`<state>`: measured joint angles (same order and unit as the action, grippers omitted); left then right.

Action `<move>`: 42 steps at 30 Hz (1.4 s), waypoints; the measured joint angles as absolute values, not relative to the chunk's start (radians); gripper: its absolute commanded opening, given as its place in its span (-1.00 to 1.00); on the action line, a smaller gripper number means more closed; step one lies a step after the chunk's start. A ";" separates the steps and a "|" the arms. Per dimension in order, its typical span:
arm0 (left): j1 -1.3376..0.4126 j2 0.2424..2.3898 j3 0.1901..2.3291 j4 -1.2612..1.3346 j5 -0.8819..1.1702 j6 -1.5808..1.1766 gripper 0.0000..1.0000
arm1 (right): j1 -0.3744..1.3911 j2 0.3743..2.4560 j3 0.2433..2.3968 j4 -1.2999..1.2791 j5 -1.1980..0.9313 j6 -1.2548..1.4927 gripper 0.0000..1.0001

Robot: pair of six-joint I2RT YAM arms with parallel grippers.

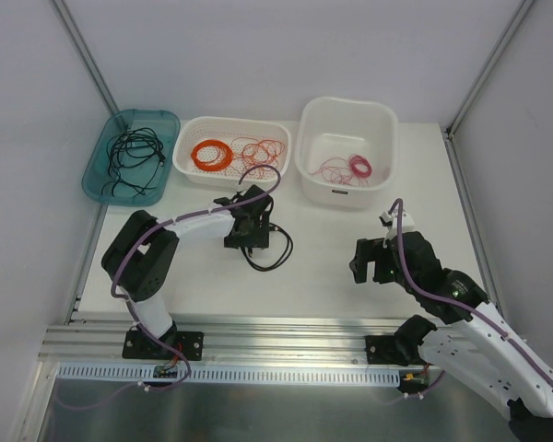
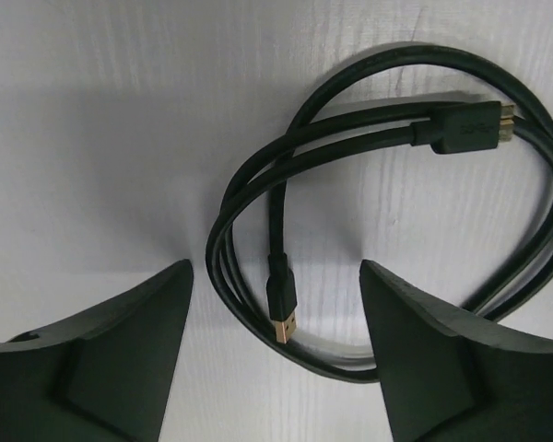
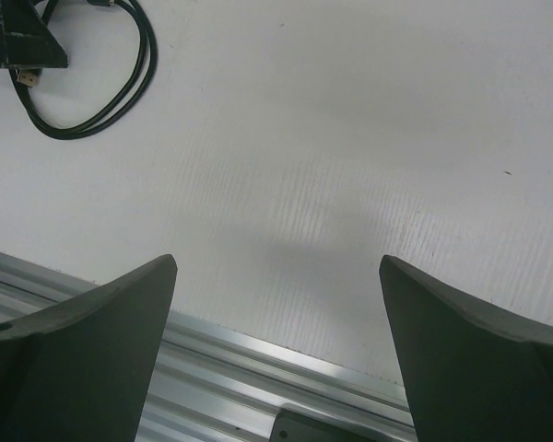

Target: Untangle the cables

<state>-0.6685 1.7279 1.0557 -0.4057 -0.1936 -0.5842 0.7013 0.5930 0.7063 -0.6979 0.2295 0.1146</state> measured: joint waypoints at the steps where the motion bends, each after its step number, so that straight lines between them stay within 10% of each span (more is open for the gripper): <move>1: -0.669 1.741 1.058 -0.406 -0.193 -0.587 0.22 | 0.701 0.592 0.706 -0.701 0.231 0.113 0.94; 10: -0.669 1.766 1.076 -0.421 -0.223 -0.587 -1.00 | 0.701 0.586 0.699 -0.710 0.240 0.103 0.94; 24: -0.603 1.525 1.074 -0.498 -0.242 -0.525 -1.00 | 0.701 0.593 0.693 -0.709 0.247 0.099 0.94; 42: 0.184 1.501 1.446 -0.536 -0.062 -0.412 -1.00 | 0.701 0.631 0.693 -0.704 0.251 0.091 0.94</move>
<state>0.1837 1.5005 1.4456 -0.5362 -0.0624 -0.4118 0.7013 0.6308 0.6926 -0.7040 0.2512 0.0914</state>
